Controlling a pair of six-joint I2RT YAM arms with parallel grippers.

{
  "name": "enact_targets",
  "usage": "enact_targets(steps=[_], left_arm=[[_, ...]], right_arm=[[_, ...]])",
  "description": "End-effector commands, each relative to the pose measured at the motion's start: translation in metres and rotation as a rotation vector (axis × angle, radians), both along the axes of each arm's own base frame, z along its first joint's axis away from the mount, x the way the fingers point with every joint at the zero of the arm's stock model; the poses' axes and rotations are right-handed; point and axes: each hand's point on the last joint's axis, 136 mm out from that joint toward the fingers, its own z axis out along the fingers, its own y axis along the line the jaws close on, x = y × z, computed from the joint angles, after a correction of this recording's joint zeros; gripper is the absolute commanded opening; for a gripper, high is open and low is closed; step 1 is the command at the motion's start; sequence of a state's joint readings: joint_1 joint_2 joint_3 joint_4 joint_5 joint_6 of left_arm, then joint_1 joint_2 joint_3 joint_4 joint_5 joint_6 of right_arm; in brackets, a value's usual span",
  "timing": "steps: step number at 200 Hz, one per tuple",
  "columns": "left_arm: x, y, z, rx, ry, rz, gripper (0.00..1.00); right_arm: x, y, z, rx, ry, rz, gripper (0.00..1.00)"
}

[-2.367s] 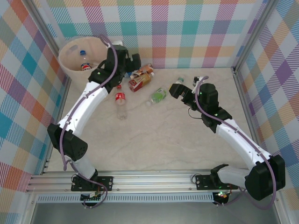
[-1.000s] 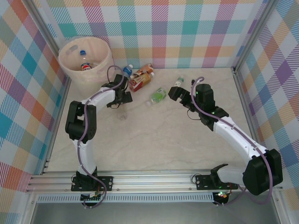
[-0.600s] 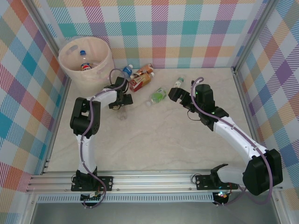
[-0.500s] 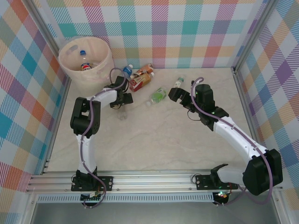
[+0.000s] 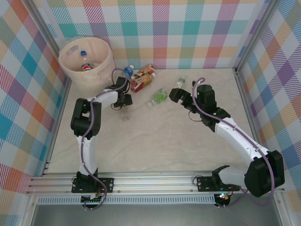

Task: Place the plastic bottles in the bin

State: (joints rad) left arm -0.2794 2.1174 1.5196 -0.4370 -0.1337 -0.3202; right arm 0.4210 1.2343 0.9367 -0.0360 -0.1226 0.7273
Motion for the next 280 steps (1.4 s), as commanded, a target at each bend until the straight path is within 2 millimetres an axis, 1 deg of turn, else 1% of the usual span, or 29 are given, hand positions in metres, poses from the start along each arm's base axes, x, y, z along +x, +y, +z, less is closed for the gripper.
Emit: enact_targets(steps=[1, 18, 67, 84, 111, 139, 180, 184, 208, 234, 259, 280], left_arm=[[-0.004, -0.013, 0.035, -0.021, -0.072, -0.047, 0.61], [-0.010, -0.019, 0.047, -0.025, -0.101, -0.061, 0.61], [-0.024, -0.038, 0.085, -0.046, -0.190, -0.093, 0.59], [-0.030, -0.048, 0.104, -0.064, -0.226, -0.119, 0.59], [-0.036, -0.064, 0.143, -0.117, -0.321, -0.175, 0.59], [-0.040, -0.076, 0.178, -0.178, -0.396, -0.219, 0.59], [-0.052, -0.087, 0.218, -0.257, -0.474, -0.282, 0.59], [-0.050, -0.089, 0.229, -0.272, -0.514, -0.288, 0.59], [-0.055, -0.092, 0.261, -0.309, -0.596, -0.318, 0.59], [-0.060, -0.094, 0.303, -0.349, -0.713, -0.347, 0.59], [-0.064, -0.087, 0.348, -0.361, -0.860, -0.341, 0.59], [-0.065, -0.076, 0.383, -0.342, -0.986, -0.310, 0.59]], right_arm=[[-0.003, 0.016, 0.023, 0.034, -0.093, 0.107, 1.00], [-0.006, 0.021, 0.026, 0.035, -0.108, 0.143, 1.00], [-0.005, 0.021, 0.028, 0.033, -0.146, 0.142, 1.00], [-0.006, 0.022, 0.029, 0.030, -0.156, 0.149, 1.00], [-0.009, 0.027, 0.031, 0.022, -0.178, 0.174, 1.00], [-0.010, 0.029, 0.034, 0.029, -0.193, 0.183, 1.00], [-0.012, 0.032, 0.035, 0.029, -0.203, 0.200, 1.00], [-0.012, 0.033, 0.036, 0.028, -0.206, 0.203, 1.00], [-0.013, 0.035, 0.037, 0.027, -0.216, 0.212, 1.00], [-0.016, 0.042, 0.041, 0.031, -0.242, 0.239, 1.00], [-0.022, 0.052, 0.046, 0.018, -0.283, 0.279, 1.00], [-0.024, 0.060, 0.048, 0.004, -0.301, 0.303, 1.00]])
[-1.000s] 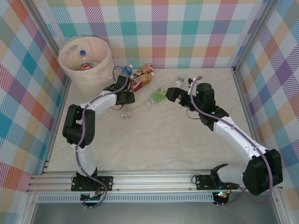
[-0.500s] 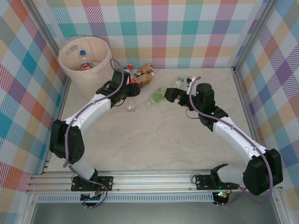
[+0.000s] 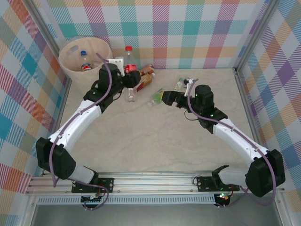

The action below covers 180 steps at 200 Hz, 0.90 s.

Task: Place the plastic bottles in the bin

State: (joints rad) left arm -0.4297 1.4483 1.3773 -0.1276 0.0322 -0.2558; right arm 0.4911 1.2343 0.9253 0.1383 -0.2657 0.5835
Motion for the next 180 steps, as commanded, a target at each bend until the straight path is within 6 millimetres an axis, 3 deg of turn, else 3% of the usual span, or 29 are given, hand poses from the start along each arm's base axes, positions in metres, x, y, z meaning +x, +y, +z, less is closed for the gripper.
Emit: enact_targets(steps=[1, 44, 92, 165, 180], left_arm=[[-0.006, 0.010, 0.066, -0.043, -0.222, 0.035, 0.59], [0.004, 0.038, 0.111, -0.015, -0.387, 0.185, 0.59], [0.033, 0.091, 0.142, 0.070, -0.492, 0.430, 0.59], [0.088, 0.173, 0.159, 0.233, -0.558, 0.713, 0.59], [0.103, 0.191, 0.155, 0.267, -0.542, 0.759, 0.59]], right_arm=[[-0.003, 0.013, 0.012, -0.007, -0.084, 0.052, 1.00], [-0.006, 0.025, 0.013, -0.018, -0.090, 0.089, 1.00], [-0.007, 0.025, 0.014, -0.032, -0.102, 0.083, 1.00], [-0.008, 0.018, 0.013, -0.059, -0.106, 0.049, 1.00], [-0.009, 0.016, 0.015, -0.064, -0.111, 0.046, 1.00]])
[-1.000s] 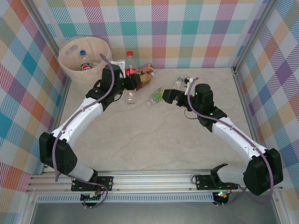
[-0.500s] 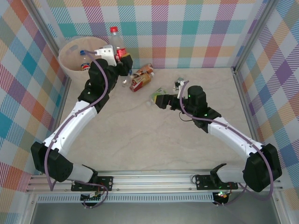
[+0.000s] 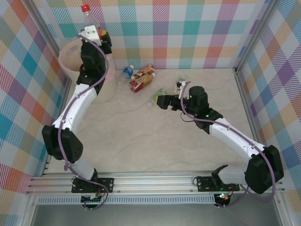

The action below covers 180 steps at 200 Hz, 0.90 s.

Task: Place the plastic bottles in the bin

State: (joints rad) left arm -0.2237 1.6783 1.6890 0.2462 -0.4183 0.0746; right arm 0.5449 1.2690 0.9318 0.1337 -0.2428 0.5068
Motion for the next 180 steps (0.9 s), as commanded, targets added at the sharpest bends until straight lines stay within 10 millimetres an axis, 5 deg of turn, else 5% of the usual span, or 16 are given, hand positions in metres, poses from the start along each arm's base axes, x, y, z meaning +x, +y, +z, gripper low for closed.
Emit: enact_targets(steps=[1, 53, 89, 153, 180], left_arm=[[0.007, 0.037, 0.027, 0.041, -0.066, 0.134, 0.59], [0.044, 0.082, -0.002, 0.066, 0.018, 0.251, 0.59], [0.062, 0.105, -0.050, 0.019, 0.137, 0.282, 0.59], [0.069, 0.123, -0.116, -0.081, 0.293, 0.324, 0.64], [0.068, 0.126, -0.125, -0.108, 0.320, 0.341, 0.78]], right_arm=[[-0.003, -0.002, 0.026, 0.005, -0.078, -0.003, 1.00], [-0.003, -0.008, 0.024, -0.019, -0.080, -0.026, 1.00], [-0.001, -0.007, 0.023, -0.021, -0.079, -0.031, 1.00], [0.000, -0.003, 0.019, -0.013, -0.052, -0.020, 1.00], [0.000, -0.004, 0.019, -0.010, -0.050, -0.023, 1.00]])
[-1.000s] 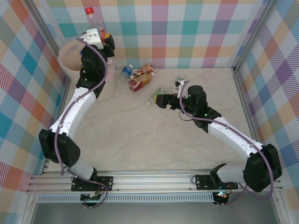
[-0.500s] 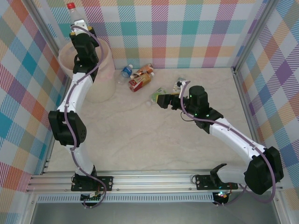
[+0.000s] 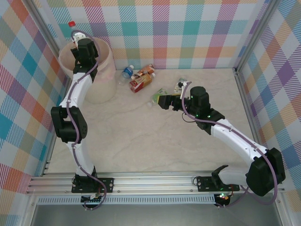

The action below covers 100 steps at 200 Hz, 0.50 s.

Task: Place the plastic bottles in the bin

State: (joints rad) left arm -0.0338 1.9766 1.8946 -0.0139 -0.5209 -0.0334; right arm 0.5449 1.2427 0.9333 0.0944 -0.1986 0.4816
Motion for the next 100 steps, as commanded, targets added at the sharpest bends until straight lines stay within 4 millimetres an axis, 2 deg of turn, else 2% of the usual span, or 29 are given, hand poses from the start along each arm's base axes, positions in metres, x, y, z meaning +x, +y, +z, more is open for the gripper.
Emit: enact_targets(steps=[1, 20, 100], left_arm=[[-0.005, 0.013, -0.003, -0.044, 0.003, 0.056, 0.78], [-0.004, 0.011, 0.001, -0.065, 0.025, 0.046, 0.86], [-0.014, -0.005, 0.026, -0.178, -0.004, -0.038, 0.97]], right_arm=[[0.000, 0.005, 0.018, 0.021, -0.035, 0.013, 1.00], [0.000, 0.005, 0.019, 0.026, -0.035, 0.015, 1.00], [0.000, 0.003, 0.016, 0.026, -0.023, 0.001, 1.00]])
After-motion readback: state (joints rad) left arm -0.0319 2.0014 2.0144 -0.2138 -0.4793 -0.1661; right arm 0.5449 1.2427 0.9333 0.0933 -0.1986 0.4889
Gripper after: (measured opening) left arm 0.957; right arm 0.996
